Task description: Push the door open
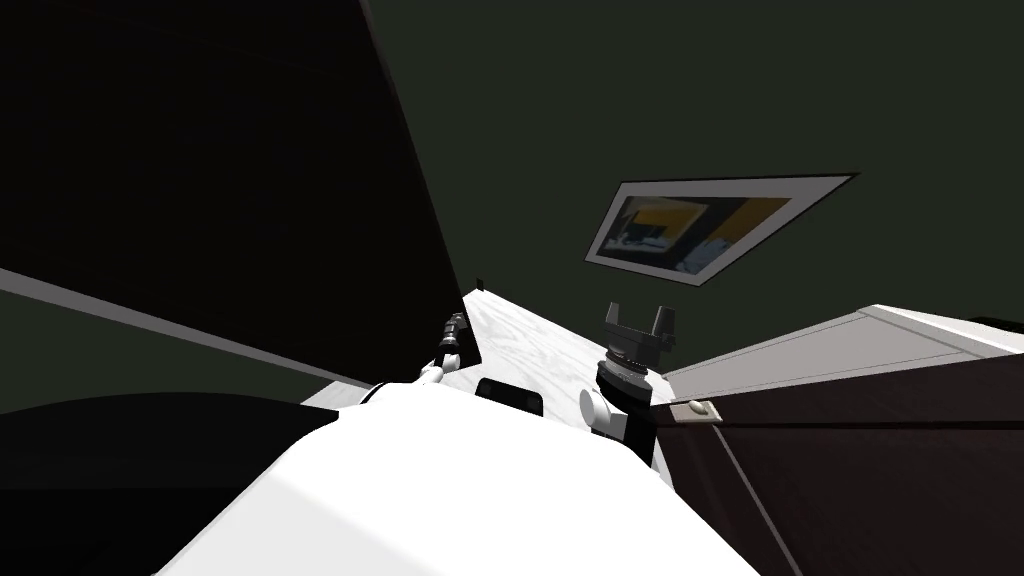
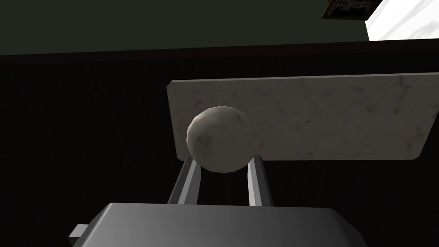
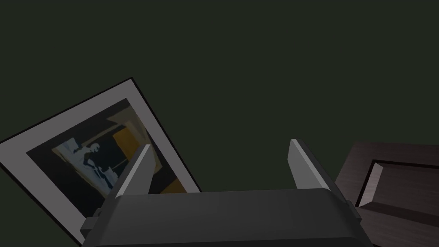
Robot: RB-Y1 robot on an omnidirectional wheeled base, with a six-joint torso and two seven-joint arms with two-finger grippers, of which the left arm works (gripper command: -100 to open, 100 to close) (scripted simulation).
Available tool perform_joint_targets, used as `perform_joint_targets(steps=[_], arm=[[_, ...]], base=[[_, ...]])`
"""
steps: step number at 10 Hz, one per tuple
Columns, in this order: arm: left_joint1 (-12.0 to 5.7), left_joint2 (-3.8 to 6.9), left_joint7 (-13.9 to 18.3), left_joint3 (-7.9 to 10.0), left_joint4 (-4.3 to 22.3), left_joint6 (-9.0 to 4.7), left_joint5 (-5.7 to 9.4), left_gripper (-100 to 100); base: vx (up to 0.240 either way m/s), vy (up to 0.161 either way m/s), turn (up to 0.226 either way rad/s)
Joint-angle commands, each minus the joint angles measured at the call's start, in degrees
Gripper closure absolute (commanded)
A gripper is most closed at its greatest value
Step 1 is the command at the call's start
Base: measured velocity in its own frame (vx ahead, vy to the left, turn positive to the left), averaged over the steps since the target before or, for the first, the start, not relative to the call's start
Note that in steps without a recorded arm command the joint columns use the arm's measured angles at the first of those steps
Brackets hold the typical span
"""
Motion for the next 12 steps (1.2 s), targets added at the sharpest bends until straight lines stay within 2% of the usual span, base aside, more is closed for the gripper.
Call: perform_joint_targets(steps=[1, 3, 4, 9, 12], arm=[[-0.99, 0.73, 0.30, 0.80, 1.79, -0.80, 0.21, 100], [-1.04, 0.86, 0.37, 1.13, 1.97, -0.84, 0.26, 100], [-0.85, 0.09, -0.36, 0.97, 0.88, -0.25, 0.22, -100], [-1.80, -1.80, -1.98, 0.87, 0.29, 0.03, 0.13, -100], [-1.89, -1.85, -1.91, 0.84, 0.53, -0.24, 0.12, -100]], base=[[0.142, -0.047, 0.065], [0.069, -0.004, 0.031], [-0.100, -0.072, 0.057], [-0.175, -0.121, 0.051], [-0.080, -0.060, 0.009]])
